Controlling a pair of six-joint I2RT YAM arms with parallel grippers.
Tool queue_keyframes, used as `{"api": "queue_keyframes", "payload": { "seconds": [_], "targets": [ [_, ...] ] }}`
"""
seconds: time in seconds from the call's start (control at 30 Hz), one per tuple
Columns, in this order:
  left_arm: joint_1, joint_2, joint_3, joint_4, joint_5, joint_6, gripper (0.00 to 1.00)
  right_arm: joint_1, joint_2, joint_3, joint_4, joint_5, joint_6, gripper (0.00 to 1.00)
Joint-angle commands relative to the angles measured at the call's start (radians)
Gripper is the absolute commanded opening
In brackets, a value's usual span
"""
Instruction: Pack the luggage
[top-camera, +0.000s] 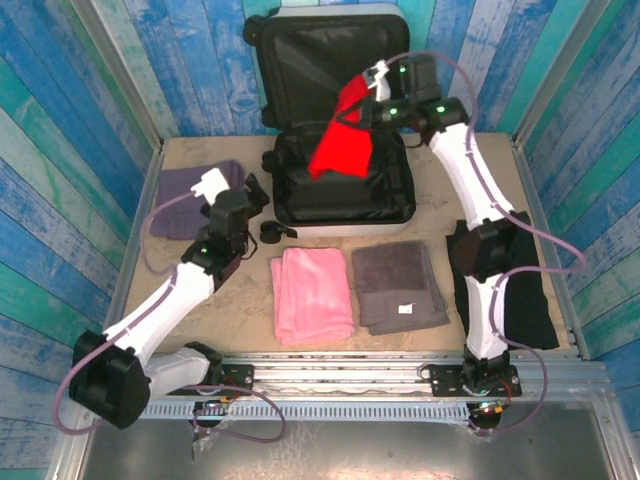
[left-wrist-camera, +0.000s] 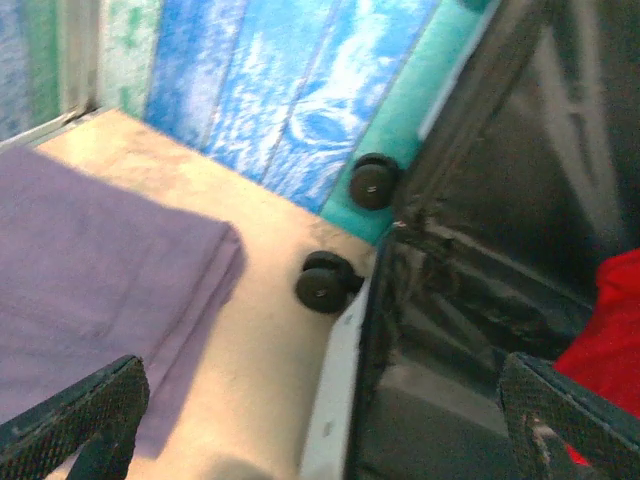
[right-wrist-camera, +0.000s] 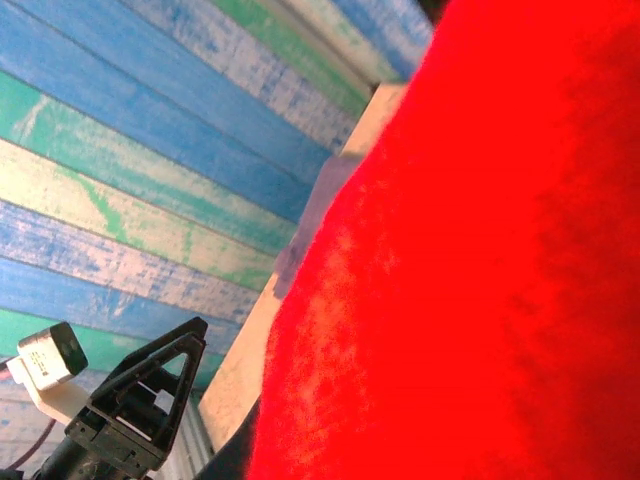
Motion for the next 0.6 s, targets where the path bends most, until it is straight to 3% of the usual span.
{"api": "queue_keyframes", "payload": {
  "seconds": [0.0, 0.23, 0.57],
  "targets": [
    [0.027, -0.097, -0.039, -0.047, -0.009, -0.111, 0.93, 0.020, 0.047, 0.043, 0.049, -0.067, 0.026, 0.00],
    [0.032, -0.164, -0.054, -0.111, -0.044, -0.103, 0.93, 0.025, 0.107, -0.028, 0.021, -0.081, -0.008, 0.00],
    [0.032, -0.216, -0.073, -0.149, -0.068, -0.115, 0.93, 0.095, 0.174, 0.064, -0.059, -0.137, -0.070, 0.00]
  ]
}}
